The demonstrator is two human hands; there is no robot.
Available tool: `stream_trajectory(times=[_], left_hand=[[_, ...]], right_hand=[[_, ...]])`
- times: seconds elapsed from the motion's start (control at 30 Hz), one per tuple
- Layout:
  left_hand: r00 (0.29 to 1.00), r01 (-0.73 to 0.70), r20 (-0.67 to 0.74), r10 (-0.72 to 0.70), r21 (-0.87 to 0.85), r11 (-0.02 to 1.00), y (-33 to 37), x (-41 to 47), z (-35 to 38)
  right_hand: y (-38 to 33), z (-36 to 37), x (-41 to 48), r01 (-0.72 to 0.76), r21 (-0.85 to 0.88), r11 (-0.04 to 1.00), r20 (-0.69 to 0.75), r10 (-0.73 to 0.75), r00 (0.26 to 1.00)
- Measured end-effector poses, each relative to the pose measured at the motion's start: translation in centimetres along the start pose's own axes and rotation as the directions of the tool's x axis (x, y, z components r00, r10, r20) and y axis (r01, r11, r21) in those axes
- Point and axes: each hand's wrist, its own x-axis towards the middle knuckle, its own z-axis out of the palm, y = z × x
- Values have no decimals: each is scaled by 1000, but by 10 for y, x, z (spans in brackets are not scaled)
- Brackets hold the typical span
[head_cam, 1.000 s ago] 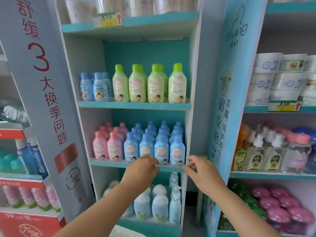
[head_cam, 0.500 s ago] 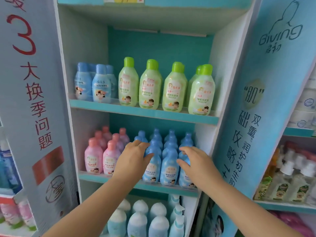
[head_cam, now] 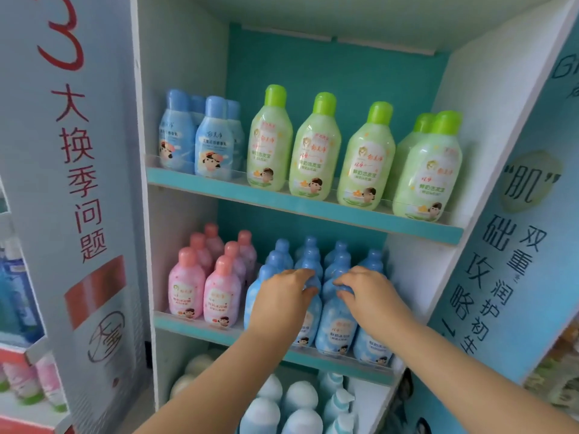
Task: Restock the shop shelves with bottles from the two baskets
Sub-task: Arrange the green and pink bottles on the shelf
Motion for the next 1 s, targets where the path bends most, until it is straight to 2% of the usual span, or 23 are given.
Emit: stream_trajectory(times=[0.13,0.23,0.3,0.43,0.53,0.6,0.67,0.8,1.0], left_hand=[[1000,11,-14,-11,-51,999,0,-2,1],[997,16,75,-15,-16,1000,1,-4,-1],[997,-7,72,8,-4,1000,1,-8,-8],[982,-92,-160,103,72,993,-29,-16,-35],[955,2,-289,71,245,969,-71,-15,-59],[970,115,-240,-49,271,956,-91,-13,-73],[980,164,-162,-117,313,936,-99,-8,-80],[990,142,-68,-125,434,890,-96,-1,-81],[990,136,-81,-114,361,923,-102,5,-74]], right_hand=[[0,1,2,1,3,1000,19,-1,1000],[-3,-2,0,-7,5,1000,28,7,1000],[-6,-4,-3,-23,5,1000,24,23,999],[-18,-12,-8,5,6,1000,-26,-5,1000],[-32,-17,-10,57,3,998,-54,-57,997],[-44,-17,-11,82,2,997,-51,-81,995],[-55,-17,-11,108,16,994,-53,-107,993],[-78,-20,-5,184,14,983,-25,-184,983],[-116,-10,35,219,31,975,29,-220,975]])
